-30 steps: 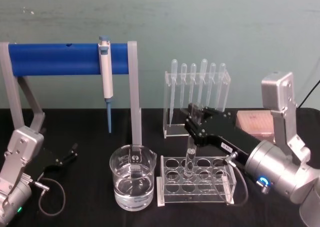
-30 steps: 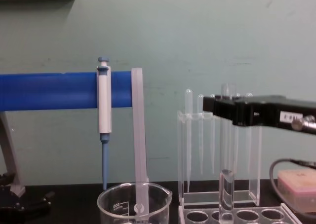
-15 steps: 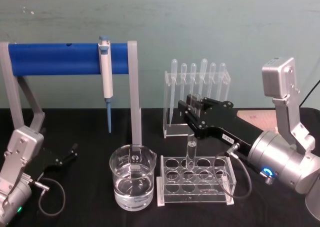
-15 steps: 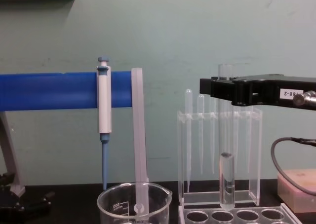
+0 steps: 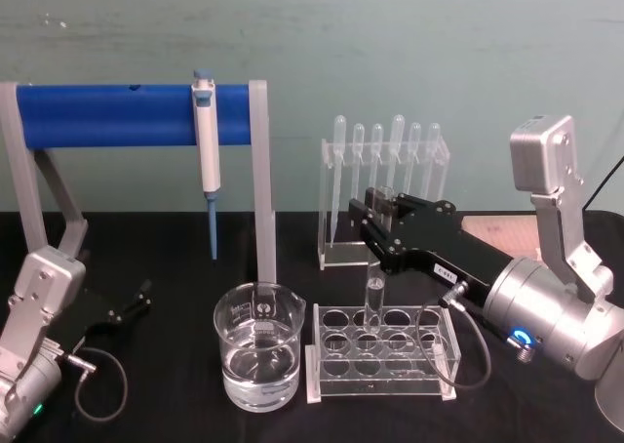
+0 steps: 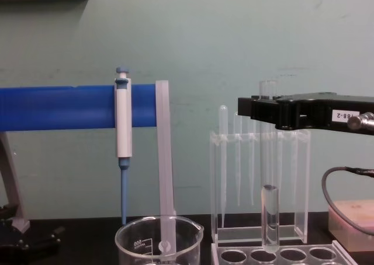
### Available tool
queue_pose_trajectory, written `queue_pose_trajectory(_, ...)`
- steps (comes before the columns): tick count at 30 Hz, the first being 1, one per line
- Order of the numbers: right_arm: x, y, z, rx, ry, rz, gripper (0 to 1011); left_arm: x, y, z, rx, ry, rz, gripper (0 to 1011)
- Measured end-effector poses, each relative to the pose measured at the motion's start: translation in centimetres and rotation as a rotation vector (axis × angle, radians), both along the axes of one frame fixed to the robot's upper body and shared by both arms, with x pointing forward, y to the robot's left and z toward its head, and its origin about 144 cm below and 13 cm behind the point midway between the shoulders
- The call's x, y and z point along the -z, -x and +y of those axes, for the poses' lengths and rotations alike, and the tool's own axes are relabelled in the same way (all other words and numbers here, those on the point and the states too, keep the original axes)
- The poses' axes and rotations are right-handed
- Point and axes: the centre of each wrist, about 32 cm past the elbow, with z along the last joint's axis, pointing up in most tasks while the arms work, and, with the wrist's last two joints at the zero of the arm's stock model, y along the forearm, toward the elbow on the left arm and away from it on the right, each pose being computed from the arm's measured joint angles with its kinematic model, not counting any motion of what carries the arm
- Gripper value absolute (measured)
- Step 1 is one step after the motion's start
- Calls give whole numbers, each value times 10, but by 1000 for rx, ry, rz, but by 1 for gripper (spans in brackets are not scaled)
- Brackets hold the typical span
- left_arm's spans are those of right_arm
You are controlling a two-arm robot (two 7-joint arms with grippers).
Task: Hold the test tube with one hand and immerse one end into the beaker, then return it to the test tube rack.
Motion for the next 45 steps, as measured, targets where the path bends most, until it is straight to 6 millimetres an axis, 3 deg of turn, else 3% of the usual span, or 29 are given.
queue_pose_trajectory(45,0,0,0,-1,-1,-1,223,0,0,0,0,0,0,1000)
